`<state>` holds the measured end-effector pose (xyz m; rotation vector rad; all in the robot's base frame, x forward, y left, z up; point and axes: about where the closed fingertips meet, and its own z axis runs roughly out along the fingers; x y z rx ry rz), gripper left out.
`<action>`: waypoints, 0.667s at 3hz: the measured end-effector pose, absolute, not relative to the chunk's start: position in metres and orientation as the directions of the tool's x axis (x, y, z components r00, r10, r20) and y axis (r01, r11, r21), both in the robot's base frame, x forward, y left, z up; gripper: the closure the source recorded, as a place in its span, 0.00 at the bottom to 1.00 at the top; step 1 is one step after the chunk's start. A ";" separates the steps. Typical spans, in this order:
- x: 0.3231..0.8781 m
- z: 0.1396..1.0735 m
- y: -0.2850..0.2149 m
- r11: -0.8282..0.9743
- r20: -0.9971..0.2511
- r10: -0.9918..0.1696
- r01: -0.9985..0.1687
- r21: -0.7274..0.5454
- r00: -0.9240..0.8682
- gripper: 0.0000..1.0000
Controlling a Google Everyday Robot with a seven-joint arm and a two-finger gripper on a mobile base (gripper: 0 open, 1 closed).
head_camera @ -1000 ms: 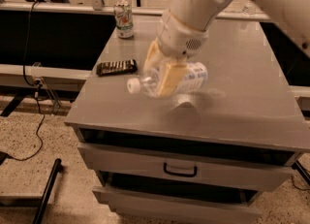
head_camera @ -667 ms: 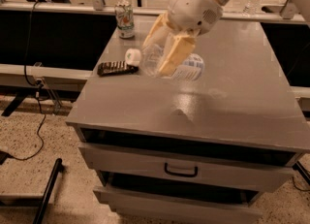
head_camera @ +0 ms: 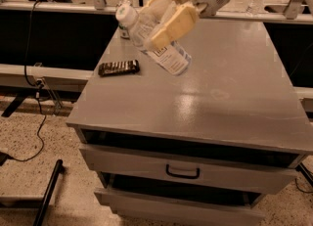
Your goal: Place blue plastic bottle upright
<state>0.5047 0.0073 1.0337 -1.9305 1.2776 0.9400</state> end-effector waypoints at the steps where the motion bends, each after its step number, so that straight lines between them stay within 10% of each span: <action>1: 0.483 1.039 -0.002 -0.248 -0.917 -0.375 -0.968 -0.041 0.135 1.00; 2: 0.461 1.017 -0.015 -0.172 -0.950 -0.311 -0.983 0.064 -0.008 1.00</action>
Offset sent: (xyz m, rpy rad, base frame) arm -0.0719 -0.0465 -0.0644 0.2887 0.4379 -0.2732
